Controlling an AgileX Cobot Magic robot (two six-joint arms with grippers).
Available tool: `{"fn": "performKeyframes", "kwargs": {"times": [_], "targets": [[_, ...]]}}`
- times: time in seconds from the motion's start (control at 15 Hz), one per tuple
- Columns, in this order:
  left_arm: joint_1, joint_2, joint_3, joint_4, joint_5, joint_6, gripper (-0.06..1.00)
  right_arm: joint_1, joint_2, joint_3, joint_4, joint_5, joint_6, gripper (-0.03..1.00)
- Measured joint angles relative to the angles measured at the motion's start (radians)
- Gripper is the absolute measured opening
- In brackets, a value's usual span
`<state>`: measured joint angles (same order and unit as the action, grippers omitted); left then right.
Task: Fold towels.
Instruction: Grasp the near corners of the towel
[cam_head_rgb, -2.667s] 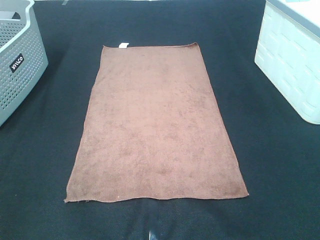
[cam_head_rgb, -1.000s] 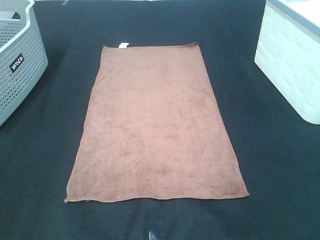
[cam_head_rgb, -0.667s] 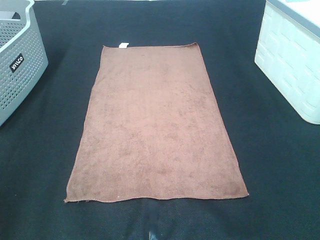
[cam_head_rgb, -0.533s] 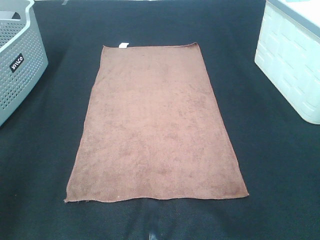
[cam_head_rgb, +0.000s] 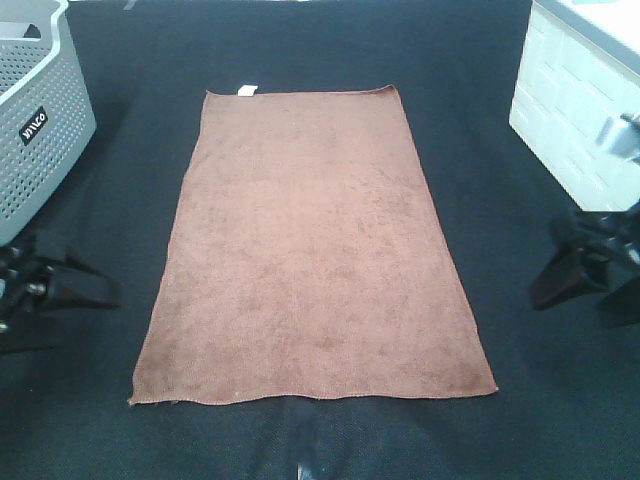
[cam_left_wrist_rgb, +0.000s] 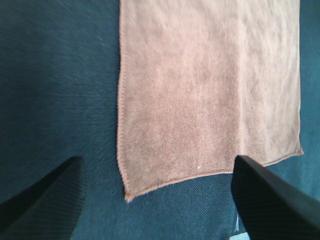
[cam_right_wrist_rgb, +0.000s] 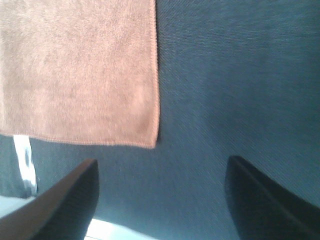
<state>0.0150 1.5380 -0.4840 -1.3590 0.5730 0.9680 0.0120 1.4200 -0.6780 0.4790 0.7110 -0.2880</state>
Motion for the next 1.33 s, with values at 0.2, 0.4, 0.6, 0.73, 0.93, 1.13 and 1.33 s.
{"fn": "performKeyframes", "kwargs": {"times": [0.2, 0.4, 0.6, 0.73, 0.93, 1.13, 1.33], "targets": [[-0.047, 0.096, -0.002, -0.113, 0.001, 0.118, 0.76, 0.0, 0.088, 0.0, 0.04, -0.061, -0.018, 0.67], [-0.119, 0.204, -0.015, -0.234, -0.001, 0.209, 0.76, 0.0, 0.198, -0.001, 0.116, -0.118, -0.076, 0.67], [-0.18, 0.305, -0.081, -0.286, 0.0, 0.223, 0.76, 0.0, 0.326, -0.003, 0.264, -0.138, -0.225, 0.67], [-0.188, 0.346, -0.119, -0.292, 0.017, 0.223, 0.76, 0.0, 0.388, -0.004, 0.356, -0.139, -0.318, 0.67], [-0.188, 0.393, -0.16, -0.296, 0.059, 0.223, 0.75, 0.068, 0.432, -0.016, 0.46, -0.154, -0.404, 0.64], [-0.188, 0.422, -0.172, -0.303, 0.076, 0.223, 0.61, 0.116, 0.448, -0.022, 0.485, -0.178, -0.395, 0.58], [-0.188, 0.438, -0.172, -0.283, 0.064, 0.22, 0.16, 0.117, 0.46, -0.021, 0.484, -0.207, -0.386, 0.22]]}}
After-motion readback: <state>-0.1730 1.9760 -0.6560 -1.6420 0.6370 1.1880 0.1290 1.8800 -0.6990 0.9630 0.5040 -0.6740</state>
